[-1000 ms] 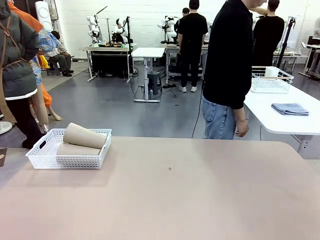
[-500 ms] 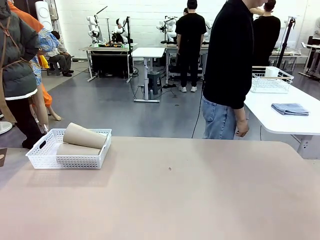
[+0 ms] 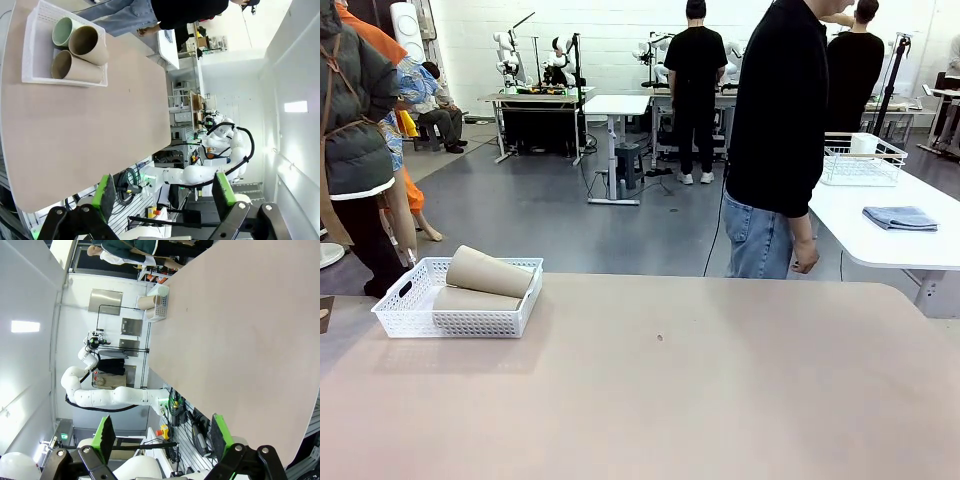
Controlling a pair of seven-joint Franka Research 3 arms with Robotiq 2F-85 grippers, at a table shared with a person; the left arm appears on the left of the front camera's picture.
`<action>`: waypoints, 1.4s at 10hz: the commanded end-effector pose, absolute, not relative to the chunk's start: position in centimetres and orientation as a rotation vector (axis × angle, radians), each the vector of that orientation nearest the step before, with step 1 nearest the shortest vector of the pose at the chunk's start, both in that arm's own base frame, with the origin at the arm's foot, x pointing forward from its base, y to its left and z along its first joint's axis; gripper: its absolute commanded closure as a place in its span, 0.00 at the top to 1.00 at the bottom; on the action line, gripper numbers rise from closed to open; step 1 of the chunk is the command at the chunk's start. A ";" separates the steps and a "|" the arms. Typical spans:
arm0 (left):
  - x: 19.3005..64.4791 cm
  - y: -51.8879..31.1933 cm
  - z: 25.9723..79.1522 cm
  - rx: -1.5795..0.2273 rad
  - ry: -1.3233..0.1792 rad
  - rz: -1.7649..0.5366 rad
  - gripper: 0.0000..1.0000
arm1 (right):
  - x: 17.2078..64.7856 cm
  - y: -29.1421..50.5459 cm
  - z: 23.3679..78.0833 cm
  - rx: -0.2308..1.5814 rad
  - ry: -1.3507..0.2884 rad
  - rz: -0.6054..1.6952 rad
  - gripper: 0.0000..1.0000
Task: Clean and organize the cups into the basket.
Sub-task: Move the Organizing basket back to the left side of the table.
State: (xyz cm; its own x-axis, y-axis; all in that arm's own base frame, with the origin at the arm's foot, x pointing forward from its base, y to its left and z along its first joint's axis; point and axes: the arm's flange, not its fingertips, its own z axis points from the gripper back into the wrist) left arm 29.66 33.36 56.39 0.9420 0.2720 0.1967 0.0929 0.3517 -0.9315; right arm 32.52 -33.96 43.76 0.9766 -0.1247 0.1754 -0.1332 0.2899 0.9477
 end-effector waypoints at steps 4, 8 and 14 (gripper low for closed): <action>29.5 33.4 56.5 -1.211 -0.347 0.119 1.00 | 32.4 -33.9 43.8 1.288 -0.230 0.008 1.00; 29.5 33.4 56.5 -1.211 -0.347 0.119 1.00 | 32.4 -33.9 43.8 1.288 -0.230 0.008 1.00; 29.5 33.4 56.5 -1.211 -0.347 0.119 1.00 | 32.4 -33.9 43.8 1.288 -0.230 0.008 1.00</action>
